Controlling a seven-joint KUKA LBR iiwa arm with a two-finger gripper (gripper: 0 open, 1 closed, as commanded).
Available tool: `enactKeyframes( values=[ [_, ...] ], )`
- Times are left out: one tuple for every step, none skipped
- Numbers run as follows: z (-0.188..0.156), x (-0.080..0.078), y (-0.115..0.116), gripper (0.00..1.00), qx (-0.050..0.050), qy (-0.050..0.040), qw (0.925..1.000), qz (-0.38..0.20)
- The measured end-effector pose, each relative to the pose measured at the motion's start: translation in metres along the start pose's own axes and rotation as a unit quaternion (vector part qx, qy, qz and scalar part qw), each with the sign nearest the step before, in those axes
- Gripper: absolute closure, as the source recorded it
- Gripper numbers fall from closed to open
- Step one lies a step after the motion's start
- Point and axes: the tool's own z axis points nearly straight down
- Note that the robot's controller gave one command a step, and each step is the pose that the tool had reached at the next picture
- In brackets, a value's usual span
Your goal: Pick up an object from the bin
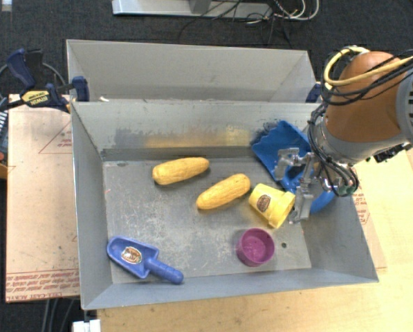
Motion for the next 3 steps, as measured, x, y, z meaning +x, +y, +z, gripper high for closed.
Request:
enactKeyframes(
  values=[
    [-0.005,-0.002,0.001,0.0,0.0,-0.0038,1.0,-0.002],
    [0.086,0.034,-0.021,0.0,0.0,-0.0049,0.9972,-0.074],
    [0.127,-0.001,-0.071,0.0,0.0,-0.0055,0.9966,-0.082]
  ],
)
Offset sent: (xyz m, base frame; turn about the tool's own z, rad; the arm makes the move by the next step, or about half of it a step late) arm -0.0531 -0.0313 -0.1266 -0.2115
